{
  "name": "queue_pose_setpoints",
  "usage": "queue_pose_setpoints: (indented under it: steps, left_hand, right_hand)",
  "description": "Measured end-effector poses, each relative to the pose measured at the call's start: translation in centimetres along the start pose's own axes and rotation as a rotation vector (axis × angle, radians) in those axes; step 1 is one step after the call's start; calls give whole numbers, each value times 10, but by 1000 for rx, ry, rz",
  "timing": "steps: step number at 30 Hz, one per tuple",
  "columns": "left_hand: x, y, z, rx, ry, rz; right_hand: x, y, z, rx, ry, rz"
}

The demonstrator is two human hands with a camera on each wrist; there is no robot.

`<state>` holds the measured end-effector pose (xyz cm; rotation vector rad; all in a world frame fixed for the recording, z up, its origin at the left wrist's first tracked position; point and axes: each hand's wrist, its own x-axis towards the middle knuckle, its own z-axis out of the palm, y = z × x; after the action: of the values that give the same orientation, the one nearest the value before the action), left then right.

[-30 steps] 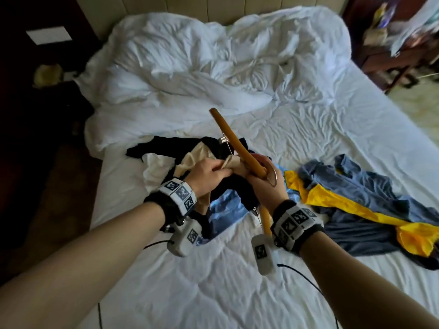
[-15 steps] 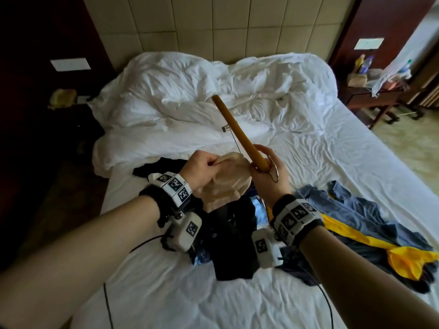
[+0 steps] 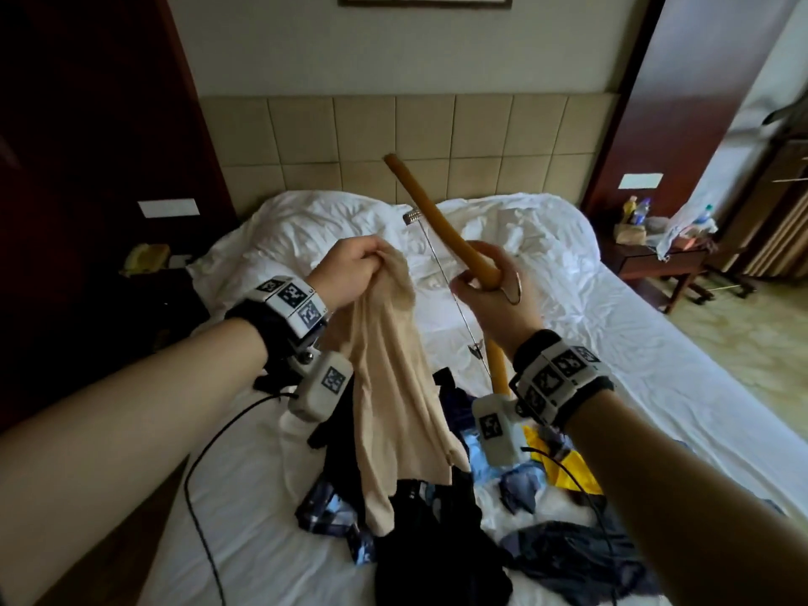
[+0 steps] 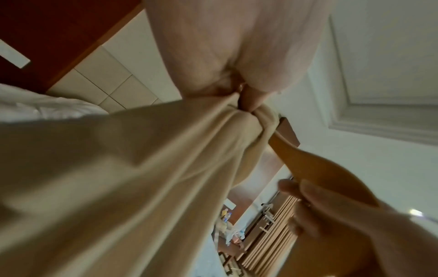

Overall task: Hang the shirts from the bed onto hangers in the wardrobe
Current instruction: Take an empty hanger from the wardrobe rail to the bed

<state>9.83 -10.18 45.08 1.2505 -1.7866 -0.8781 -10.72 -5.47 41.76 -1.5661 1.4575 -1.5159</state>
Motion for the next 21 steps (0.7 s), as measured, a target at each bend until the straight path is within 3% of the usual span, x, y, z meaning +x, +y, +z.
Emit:
queue_pose_setpoints:
  steps: [4,8,13,15,17,20,21]
  left_hand:
    - [-7,33,-5,-158,-112,-41]
    - [-19,48,-14,-303,-165,-55]
    - [-44,55,-29,-480,-232,-53]
    - [-46,46,-41,-367,-121,-23]
    - [-42,30,-60,-50,21,28]
    - [-46,14,-76,461,-105,2]
    - [-50,11,-76,523,-126,-8]
  right_hand:
    - [-16,-13,14,77,-159,-20]
    - [-30,-10,29,69,-287,68]
    - [-42,-2,40,-12,-271,44]
    - [-42,-5,33,53,-249,81]
    - [-37,-8,23,99,-201,76]
    - [-30,-14,13,106,-139,8]
    - [-30,-19,12,112,-148,-18]
